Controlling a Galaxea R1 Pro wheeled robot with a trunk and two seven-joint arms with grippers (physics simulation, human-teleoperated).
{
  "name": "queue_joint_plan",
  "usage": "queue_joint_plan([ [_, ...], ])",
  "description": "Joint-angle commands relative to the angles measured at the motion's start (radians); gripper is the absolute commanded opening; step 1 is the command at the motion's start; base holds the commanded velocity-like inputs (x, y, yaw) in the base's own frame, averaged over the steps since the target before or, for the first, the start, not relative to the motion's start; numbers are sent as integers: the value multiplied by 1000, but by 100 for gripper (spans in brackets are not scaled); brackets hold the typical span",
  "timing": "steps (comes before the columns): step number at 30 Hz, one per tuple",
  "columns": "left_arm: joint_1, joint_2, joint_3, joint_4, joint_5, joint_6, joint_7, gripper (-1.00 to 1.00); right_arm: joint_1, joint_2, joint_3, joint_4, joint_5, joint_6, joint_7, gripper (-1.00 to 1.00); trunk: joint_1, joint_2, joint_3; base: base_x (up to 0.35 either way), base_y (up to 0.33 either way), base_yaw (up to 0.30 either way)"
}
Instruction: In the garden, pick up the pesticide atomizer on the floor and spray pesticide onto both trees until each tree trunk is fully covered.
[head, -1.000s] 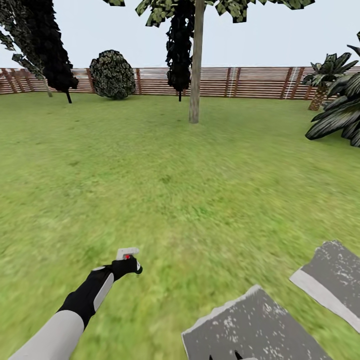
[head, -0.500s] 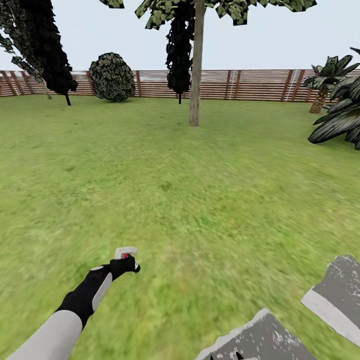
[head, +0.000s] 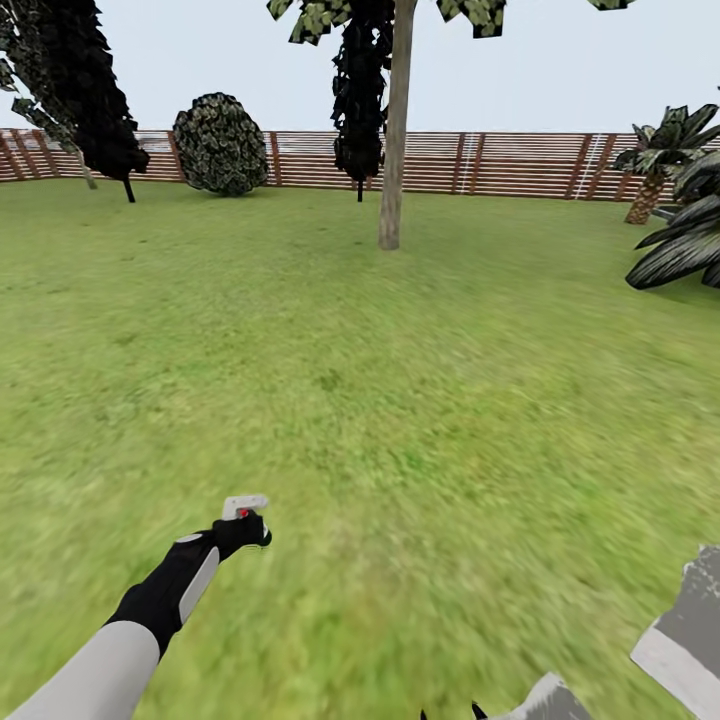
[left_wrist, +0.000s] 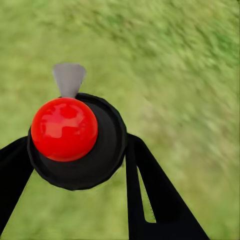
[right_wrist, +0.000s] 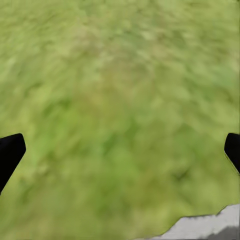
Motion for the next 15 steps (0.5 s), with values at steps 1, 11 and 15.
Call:
queue_joint_plan([
  [1, 0, 1, -5, -1, 10, 6, 2, -100, 0, 0, -8, 1, 0, -2, 8, 100, 0, 0, -1, 339, 0, 0],
  [11, 1, 14, -5, 17, 13, 7, -1, -100, 0, 0, -8, 1, 0, -2, 8, 100, 0, 0, -1, 339, 0, 0],
  [15, 1, 15, -6, 13, 19, 7, -9, -100, 0, 0, -8, 1, 0, -2, 8, 100, 0, 0, -1, 339, 0, 0],
])
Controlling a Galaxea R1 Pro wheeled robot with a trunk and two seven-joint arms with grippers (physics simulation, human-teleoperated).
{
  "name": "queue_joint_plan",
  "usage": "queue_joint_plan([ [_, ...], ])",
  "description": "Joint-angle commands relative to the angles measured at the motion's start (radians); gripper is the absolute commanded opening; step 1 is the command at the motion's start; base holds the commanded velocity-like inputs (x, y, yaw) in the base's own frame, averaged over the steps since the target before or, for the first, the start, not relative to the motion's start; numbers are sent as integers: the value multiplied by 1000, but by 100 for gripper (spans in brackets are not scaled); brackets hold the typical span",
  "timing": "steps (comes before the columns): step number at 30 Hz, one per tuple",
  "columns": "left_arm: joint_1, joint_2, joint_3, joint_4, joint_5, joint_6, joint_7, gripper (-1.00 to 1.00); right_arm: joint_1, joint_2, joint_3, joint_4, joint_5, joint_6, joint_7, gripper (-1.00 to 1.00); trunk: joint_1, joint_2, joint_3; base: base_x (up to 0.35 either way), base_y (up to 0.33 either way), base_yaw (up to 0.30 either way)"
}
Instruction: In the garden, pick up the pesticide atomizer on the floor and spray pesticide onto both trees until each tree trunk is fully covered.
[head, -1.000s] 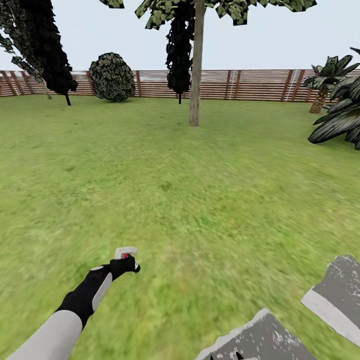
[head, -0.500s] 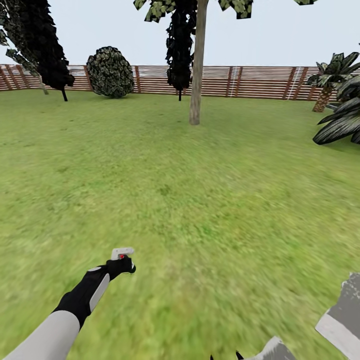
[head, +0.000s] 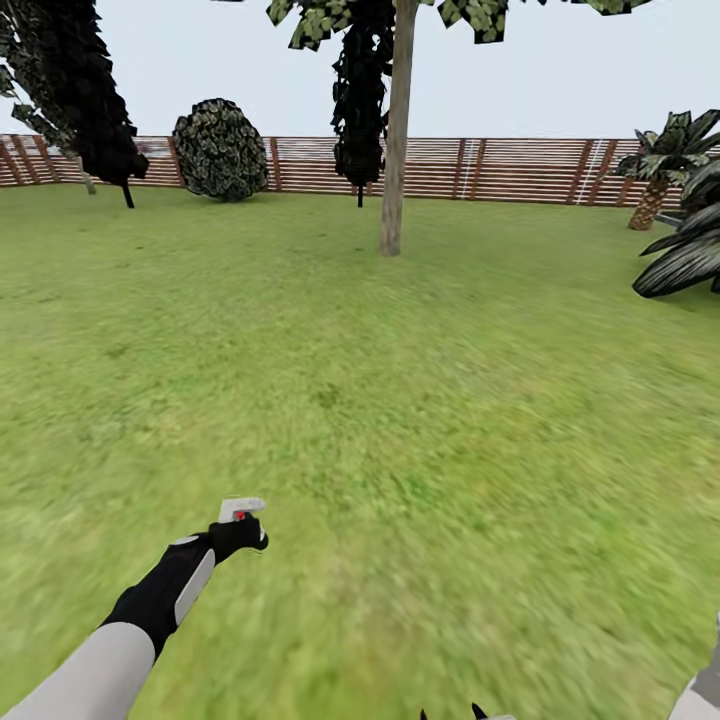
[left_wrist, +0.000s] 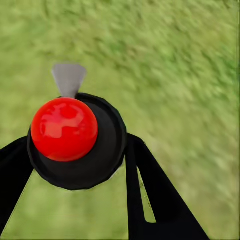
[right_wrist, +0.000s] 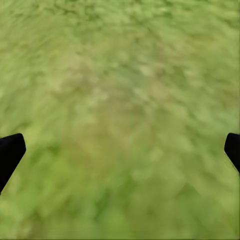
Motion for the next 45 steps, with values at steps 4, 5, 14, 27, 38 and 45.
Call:
queue_joint_plan([
  [4, 0, 2, -4, 2, 9, 6, 11, -100, 0, 0, -8, 1, 0, -2, 8, 100, 0, 0, -1, 339, 0, 0],
  [5, 0, 2, -4, 2, 10, 6, 11, -100, 0, 0, -8, 1, 0, -2, 8, 100, 0, 0, -1, 339, 0, 0],
  [14, 0, 2, -3, 3, 8, 6, 14, -100, 0, 0, -8, 1, 0, -2, 8, 100, 0, 0, -1, 339, 0, 0],
  [27, 0, 1, -4, 4, 4, 6, 16, -100, 0, 0, -8, 1, 0, -2, 8, 100, 0, 0, -1, 339, 0, 0],
  [38, 0, 2, -3, 3, 4, 6, 14, -100, 0, 0, -8, 1, 0, -2, 8, 100, 0, 0, -1, 339, 0, 0],
  [45, 0, 3, -2, 3, 6, 6, 14, -100, 0, 0, -8, 1, 0, -2, 8, 100, 0, 0, -1, 339, 0, 0],
])
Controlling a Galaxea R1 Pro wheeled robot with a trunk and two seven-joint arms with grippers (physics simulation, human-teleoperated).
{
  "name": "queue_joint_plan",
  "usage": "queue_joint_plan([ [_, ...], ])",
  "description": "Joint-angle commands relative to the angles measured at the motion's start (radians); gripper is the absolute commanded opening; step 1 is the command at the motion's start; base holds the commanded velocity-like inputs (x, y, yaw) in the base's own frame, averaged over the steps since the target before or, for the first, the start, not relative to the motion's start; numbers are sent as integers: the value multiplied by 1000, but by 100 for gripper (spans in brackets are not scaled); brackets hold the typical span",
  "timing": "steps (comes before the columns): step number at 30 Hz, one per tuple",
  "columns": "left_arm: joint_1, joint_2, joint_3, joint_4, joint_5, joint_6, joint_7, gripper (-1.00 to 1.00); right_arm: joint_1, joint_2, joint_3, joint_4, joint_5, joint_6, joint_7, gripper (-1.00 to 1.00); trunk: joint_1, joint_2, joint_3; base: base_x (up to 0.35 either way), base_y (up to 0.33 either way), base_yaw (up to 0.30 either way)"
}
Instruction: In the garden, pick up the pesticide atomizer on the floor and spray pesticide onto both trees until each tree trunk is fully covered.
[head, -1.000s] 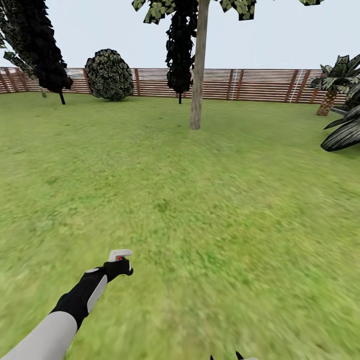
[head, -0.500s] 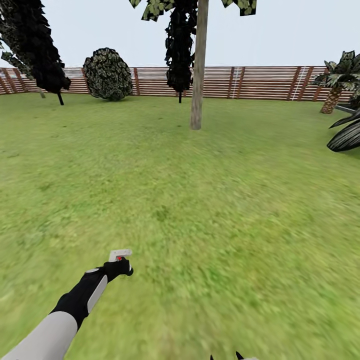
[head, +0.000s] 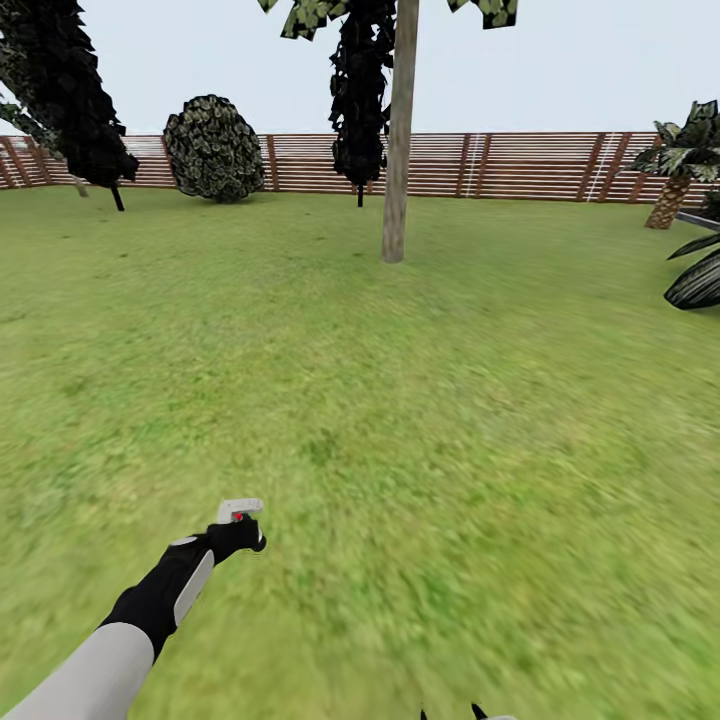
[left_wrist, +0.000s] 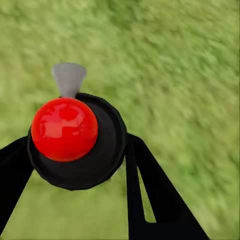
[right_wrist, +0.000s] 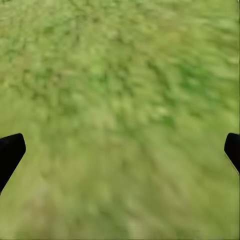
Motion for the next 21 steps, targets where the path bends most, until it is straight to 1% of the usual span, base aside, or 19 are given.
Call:
queue_joint_plan([
  [1, 0, 2, -4, -2, 11, 6, 2, -100, 0, 0, -8, 1, 0, -2, 8, 100, 0, 0, -1, 339, 0, 0],
  [21, 0, 3, -4, -1, 13, 6, 2, -100, 0, 0, -8, 1, 0, -2, 8, 100, 0, 0, -1, 339, 0, 0],
])
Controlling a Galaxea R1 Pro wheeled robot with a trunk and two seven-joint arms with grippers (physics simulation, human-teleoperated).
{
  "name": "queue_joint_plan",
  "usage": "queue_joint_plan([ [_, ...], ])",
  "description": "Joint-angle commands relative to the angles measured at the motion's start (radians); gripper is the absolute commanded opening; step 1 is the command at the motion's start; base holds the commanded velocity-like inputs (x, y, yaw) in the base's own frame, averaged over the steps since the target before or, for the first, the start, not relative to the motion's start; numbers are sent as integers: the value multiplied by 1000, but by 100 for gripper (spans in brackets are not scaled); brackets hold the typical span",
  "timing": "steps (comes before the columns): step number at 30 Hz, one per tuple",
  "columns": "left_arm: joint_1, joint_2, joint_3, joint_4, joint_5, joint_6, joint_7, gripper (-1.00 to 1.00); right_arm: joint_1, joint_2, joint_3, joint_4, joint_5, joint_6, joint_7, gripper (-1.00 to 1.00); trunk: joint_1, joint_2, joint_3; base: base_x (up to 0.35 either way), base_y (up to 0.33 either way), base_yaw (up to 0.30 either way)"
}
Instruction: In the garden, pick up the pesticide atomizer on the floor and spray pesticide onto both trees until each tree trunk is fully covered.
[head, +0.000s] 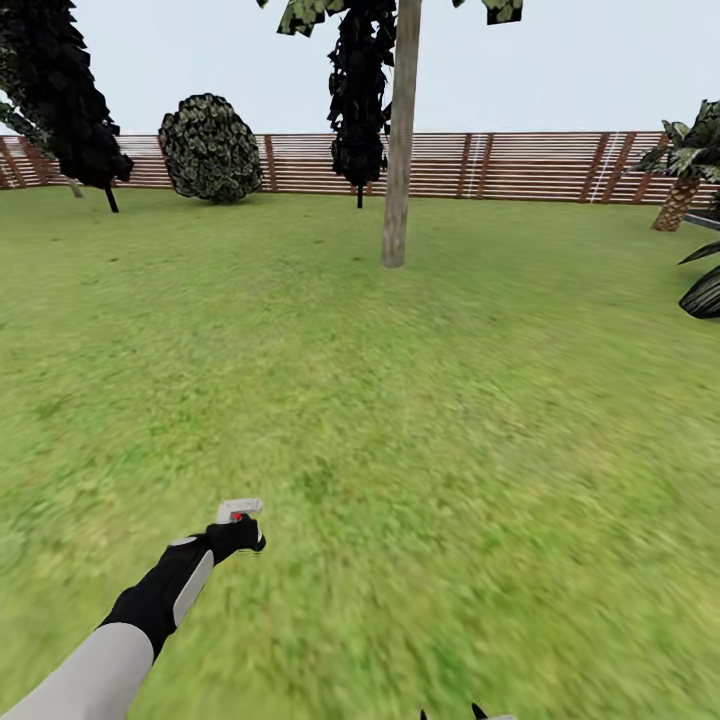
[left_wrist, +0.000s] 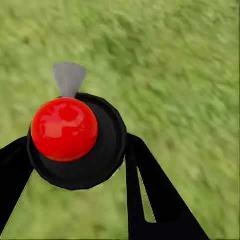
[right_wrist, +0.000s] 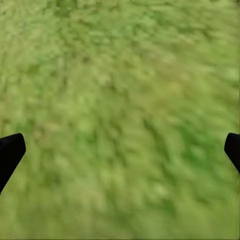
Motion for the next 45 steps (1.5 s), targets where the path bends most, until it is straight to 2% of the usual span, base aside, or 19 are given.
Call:
queue_joint_plan([
  [1, 0, 1, -5, -2, 10, 5, 2, -100, 0, 0, -8, 1, 0, -2, 8, 100, 0, 0, -1, 339, 0, 0],
  [45, 0, 2, -4, -3, 12, 5, 2, -100, 0, 0, -8, 1, 0, -2, 8, 100, 0, 0, -1, 339, 0, 0],
])
